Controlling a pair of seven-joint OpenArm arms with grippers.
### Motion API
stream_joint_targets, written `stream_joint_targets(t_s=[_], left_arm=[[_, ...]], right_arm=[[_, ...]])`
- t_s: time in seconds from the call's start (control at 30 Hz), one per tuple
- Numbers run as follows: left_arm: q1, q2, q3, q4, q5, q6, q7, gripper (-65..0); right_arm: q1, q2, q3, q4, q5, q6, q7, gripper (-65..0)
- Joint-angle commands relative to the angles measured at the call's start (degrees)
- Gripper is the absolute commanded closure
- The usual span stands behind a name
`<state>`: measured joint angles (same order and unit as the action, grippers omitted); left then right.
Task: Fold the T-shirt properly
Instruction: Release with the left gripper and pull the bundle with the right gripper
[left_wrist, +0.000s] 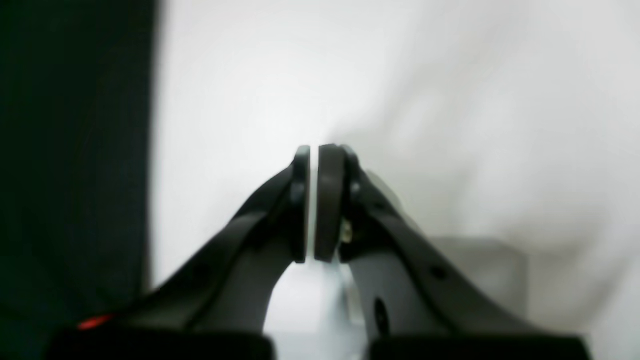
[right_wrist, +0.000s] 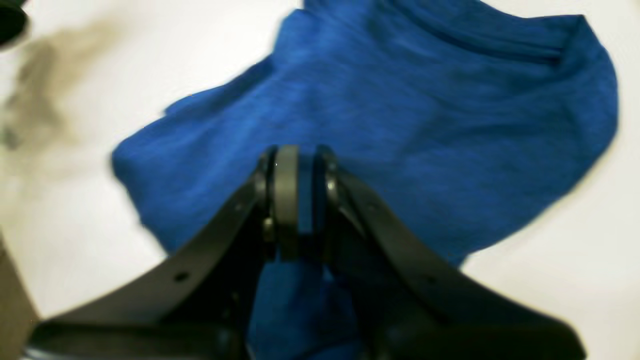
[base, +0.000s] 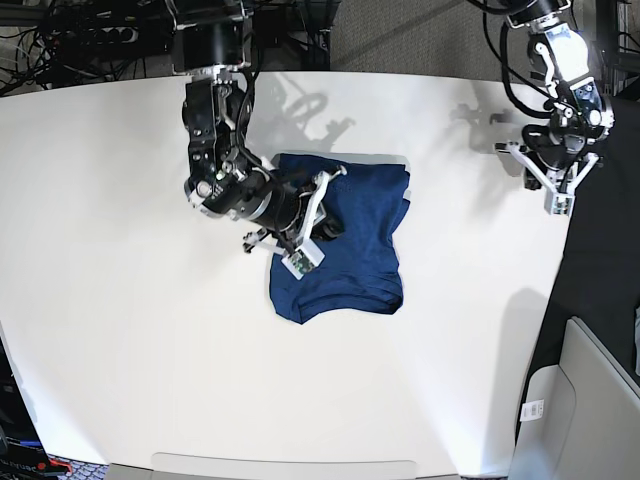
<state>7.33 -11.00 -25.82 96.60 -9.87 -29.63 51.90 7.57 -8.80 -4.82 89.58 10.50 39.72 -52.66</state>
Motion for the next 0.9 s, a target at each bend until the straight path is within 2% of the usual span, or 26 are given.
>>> stream_joint_targets(t_s=[0.0,0.27,0.63,0.87], left_arm=[[-0.7,-0.9,-0.3,0.9,-0.4,0.3,-1.3,-1.3],[-1.4,-0.9,-0.3,1.0,-0.4,0.3,-1.3,-1.3],[-1.4,0.3,-0.3,1.0,-0.4,0.3,-1.3,-1.3],[-1.2,0.4,-0.4,1.0,-0.4,0.3,-1.3,-1.3]], right_arm=[[0.2,-0.2,-0.6,1.9,0.8,0.3,0.8,-4.6],[-1.8,-0.2,-6.5,1.1,0.7,0.3,0.8,-4.6],[3.5,-0.2,-6.5,-16.8,0.5,0.3,1.1,-4.6],[3.8,2.9,-6.5,-17.4,0.5,0.3,2.3,-4.6]])
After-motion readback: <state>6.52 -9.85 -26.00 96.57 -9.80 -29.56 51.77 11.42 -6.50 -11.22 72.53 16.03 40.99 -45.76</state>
